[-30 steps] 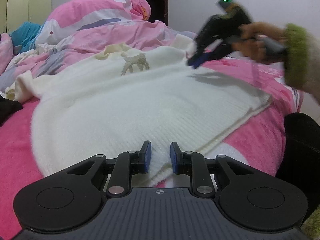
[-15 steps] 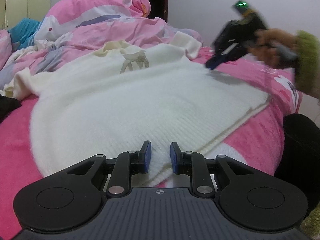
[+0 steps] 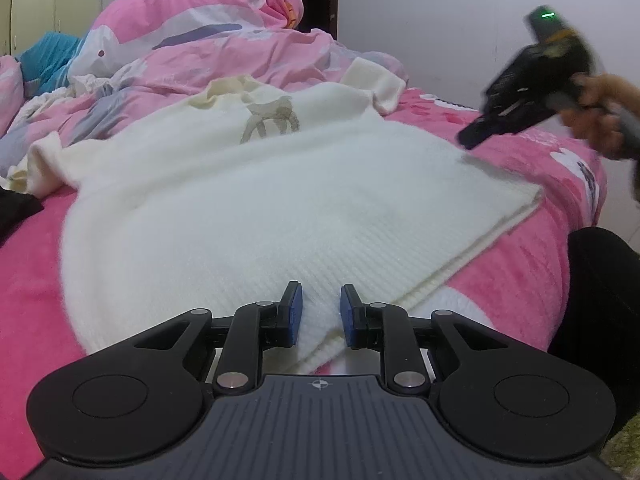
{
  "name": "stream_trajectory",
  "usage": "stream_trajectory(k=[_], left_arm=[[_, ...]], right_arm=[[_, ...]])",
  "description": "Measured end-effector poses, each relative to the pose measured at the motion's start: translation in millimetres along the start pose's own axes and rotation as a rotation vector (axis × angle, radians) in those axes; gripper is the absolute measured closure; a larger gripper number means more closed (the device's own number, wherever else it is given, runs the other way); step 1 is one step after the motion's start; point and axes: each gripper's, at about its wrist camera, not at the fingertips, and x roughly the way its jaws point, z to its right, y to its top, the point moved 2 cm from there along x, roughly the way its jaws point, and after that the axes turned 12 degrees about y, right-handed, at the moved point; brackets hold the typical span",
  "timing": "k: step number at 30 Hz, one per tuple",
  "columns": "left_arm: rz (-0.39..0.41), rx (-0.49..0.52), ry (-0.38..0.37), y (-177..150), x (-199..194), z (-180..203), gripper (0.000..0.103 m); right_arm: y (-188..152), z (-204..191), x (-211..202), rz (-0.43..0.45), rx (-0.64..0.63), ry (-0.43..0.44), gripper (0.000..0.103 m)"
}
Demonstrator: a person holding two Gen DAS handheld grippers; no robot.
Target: Fold clothes
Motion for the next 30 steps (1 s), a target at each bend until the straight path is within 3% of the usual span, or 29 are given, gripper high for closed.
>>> stream_trajectory(k=[2, 3, 4, 5, 7, 9, 10, 15, 17, 19, 22, 25, 30], left_arm=[[0.001, 0.003, -0.001, 0, 0, 0, 0.083], [0.001, 0.005, -0.002, 0, -1, 0, 0.083], [0.001, 0.005, -0.002, 0, -1, 0, 0.083], [0.001, 0.006, -0.001, 0, -1, 0, 0.083], [0.003, 0.009, 0.000, 0, -1, 0, 0.083], [0.004, 0.012, 0.002, 0, -1, 1, 0.083], [0.004, 0.013, 0.003, 0, -1, 1, 0.083], [0.004, 0.002, 0.002, 0, 0, 0, 0.083], [0.003, -0.010, 0.000, 1, 0, -1, 0.083], [0.006, -0.030, -0.006, 2, -5, -4, 0.083], [0.022, -0.058, -0.016, 2, -16, -9, 0.078], [0.041, -0.063, -0.012, -1, -30, -13, 0.078], [0.006, -0.071, 0.026, -12, -41, -24, 0.078]], right_arm=[[-20, -9, -6, -0.037, -0.019, 0.051, 0.086], [-30, -6, -4, -0.060, -0.024, 0.030, 0.086], [-36, 0, 0, -0.073, -0.026, -0.010, 0.091], [-37, 10, -3, -0.054, 0.016, 0.005, 0.102], [-39, 30, -10, -0.015, 0.102, 0.034, 0.103], [-41, 28, -28, 0.045, 0.122, -0.005, 0.096], [-43, 20, -35, 0.057, 0.072, -0.059, 0.093], [-58, 3, -29, 0.027, 0.039, 0.036, 0.091], [-68, 14, -21, 0.007, 0.034, -0.044, 0.092], [-71, 23, -30, 0.042, 0.102, -0.004, 0.090], [-76, 4, -52, 0.084, 0.060, -0.017, 0.087], [-79, -16, -58, 0.092, 0.024, 0.034, 0.087], [-86, -50, -23, 0.044, -0.064, 0.081, 0.087]])
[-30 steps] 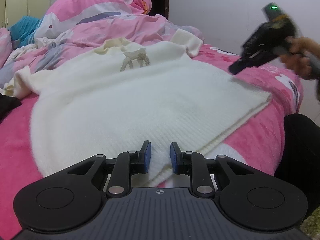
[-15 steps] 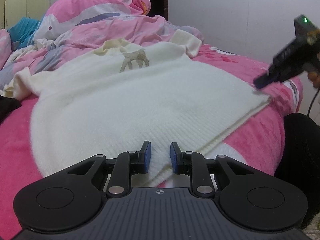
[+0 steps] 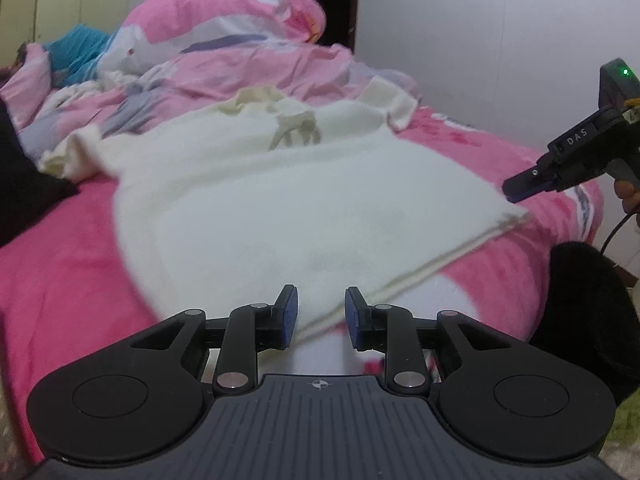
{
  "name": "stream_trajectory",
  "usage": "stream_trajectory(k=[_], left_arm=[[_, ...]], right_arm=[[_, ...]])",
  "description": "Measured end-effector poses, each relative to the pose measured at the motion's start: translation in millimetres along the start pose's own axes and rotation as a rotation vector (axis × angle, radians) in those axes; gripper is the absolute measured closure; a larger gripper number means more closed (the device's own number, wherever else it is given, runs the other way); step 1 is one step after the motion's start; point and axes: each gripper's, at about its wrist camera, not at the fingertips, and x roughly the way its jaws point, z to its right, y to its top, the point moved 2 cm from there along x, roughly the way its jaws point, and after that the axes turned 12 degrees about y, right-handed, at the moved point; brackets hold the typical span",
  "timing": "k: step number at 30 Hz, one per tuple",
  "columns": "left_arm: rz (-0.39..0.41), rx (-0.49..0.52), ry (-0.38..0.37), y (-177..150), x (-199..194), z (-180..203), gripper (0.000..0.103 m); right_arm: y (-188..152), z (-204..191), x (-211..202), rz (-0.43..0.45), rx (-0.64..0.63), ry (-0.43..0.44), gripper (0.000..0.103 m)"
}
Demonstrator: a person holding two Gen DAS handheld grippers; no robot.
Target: Fold clothes
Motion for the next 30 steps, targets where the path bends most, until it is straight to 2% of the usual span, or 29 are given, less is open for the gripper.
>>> stream_trajectory(k=[3, 5, 7, 10, 12, 16, 19, 22, 24, 27, 30], left_arm=[[-0.029, -0.008, 0.019, -8, 2, -7, 0.078], [-0.034, -0.039, 0.008, -8, 0, -12, 0.078], [-0.038, -0.064, -0.007, -5, -3, -17, 0.078], [-0.026, -0.106, -0.035, 2, -9, -26, 0.078], [-0.016, -0.135, -0.054, 6, -13, -32, 0.078], [-0.023, -0.166, -0.022, 10, -10, -42, 0.078], [-0.064, -0.212, 0.017, 8, -9, -51, 0.078], [-0.112, -0.314, 0.048, 4, -11, -64, 0.073], [-0.133, -0.402, 0.036, 0, -11, -74, 0.070], [-0.172, -0.505, 0.014, -4, -6, -85, 0.067], [-0.231, -0.595, -0.025, -10, 3, -94, 0.065]], right_arm=[[-9, -9, 25, -0.045, -0.076, -0.035, 0.087], [-18, -7, 40, -0.087, -0.143, -0.098, 0.088], [-18, -13, 38, -0.086, -0.164, -0.107, 0.087], [-11, -22, 25, -0.055, -0.178, -0.101, 0.086], [-7, -25, 18, -0.027, -0.183, -0.104, 0.081], [-2, -15, 7, 0.017, -0.149, -0.122, 0.079], [-6, -2, -5, 0.059, -0.093, -0.156, 0.078], [-10, 19, -24, 0.138, 0.027, -0.158, 0.058], [-11, 40, -33, 0.165, 0.139, -0.129, 0.057], [-12, 70, -31, 0.163, 0.299, -0.037, 0.056], [-11, 78, -25, 0.153, 0.333, 0.018, 0.054]])
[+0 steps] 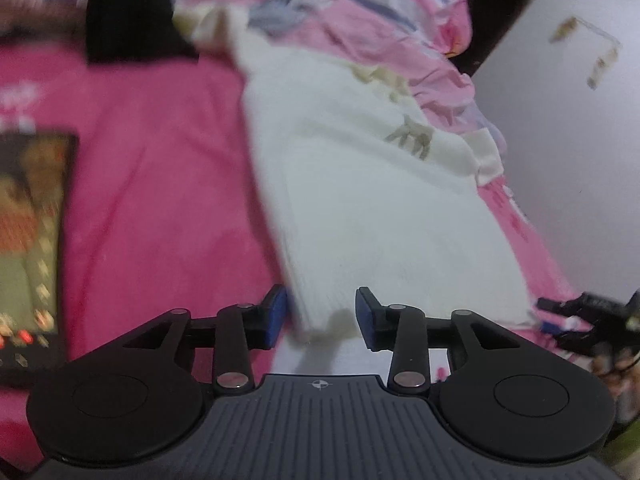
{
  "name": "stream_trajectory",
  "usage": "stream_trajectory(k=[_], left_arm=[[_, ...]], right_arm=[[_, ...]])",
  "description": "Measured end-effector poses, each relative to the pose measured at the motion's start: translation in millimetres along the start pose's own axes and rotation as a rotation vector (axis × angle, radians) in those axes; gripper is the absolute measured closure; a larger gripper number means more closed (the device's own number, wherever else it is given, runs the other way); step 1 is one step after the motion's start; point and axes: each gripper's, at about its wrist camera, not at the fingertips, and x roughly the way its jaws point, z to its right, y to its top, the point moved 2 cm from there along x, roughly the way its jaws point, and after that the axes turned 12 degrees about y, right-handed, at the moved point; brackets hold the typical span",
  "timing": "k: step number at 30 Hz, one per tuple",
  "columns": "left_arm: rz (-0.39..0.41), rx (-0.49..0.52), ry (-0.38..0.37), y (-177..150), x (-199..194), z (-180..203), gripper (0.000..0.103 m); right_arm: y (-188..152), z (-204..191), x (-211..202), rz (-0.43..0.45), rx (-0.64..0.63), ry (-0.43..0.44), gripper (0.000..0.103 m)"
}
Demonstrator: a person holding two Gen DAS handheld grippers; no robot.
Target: Fold clothes
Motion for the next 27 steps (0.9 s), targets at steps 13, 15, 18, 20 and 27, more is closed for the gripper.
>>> stream_trajectory(k=[13, 15, 18, 20, 27], left_arm=[[-0.004, 0.012, -0.031, -4, 27, 19, 0.066], [0.010, 0.032, -0.010, -5, 28, 24, 0.072], [0.030, 0.038, 0.020, -6, 26, 29, 0.093], [0.061, 0.038, 0.017, -5, 18, 31, 0.097], [0.130, 0.013, -0.047, 4, -28, 30, 0.098]], right_arm=[[5, -7, 36, -0.116, -0.016, 0.088, 0.056], [3, -9, 38, -0.116, -0.047, 0.069, 0.064], [3, -8, 39, -0.116, -0.045, 0.062, 0.091], [3, -13, 34, -0.103, -0.056, 0.082, 0.094], [10, -52, -14, 0.005, -0.142, 0.158, 0.095]])
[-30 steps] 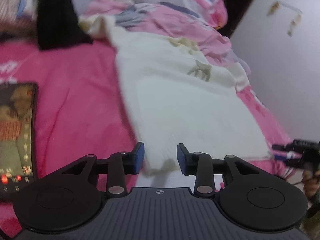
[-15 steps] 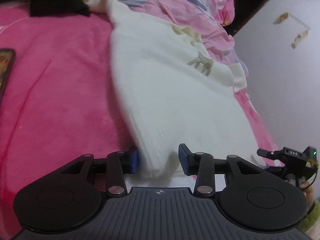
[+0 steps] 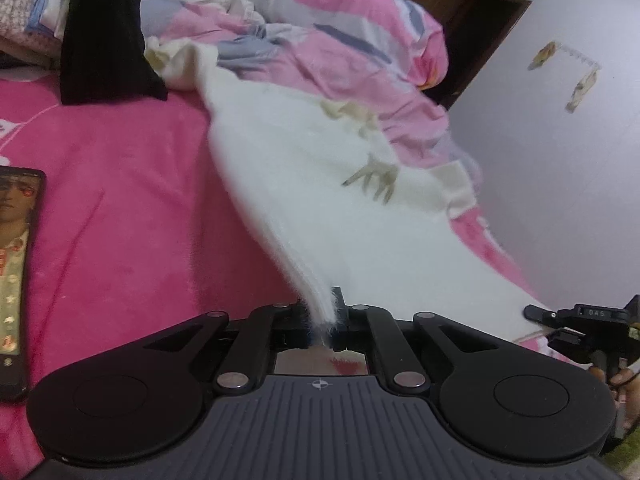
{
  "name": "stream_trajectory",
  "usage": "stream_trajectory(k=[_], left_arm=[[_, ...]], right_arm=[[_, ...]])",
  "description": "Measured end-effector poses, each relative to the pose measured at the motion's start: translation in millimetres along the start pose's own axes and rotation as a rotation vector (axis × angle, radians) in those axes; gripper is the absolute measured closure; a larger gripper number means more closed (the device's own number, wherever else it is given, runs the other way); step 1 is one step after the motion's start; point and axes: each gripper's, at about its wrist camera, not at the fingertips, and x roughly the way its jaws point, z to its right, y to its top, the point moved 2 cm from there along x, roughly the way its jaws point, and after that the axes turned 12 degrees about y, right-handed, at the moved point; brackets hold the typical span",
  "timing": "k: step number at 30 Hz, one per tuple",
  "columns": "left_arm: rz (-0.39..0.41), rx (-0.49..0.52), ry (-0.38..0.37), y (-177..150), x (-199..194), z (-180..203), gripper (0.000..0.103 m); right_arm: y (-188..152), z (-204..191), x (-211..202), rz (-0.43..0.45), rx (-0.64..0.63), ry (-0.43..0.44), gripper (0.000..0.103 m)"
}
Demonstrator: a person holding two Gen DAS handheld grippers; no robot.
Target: Fold clothes
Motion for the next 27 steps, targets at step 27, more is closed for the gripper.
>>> stream_trajectory(k=[27], left_arm=[[-0.180, 0.037, 0.054, -38, -22, -25, 0.080]], right_arm=[[-30, 27, -40, -0.114, -0.031, -0.286, 0.073]])
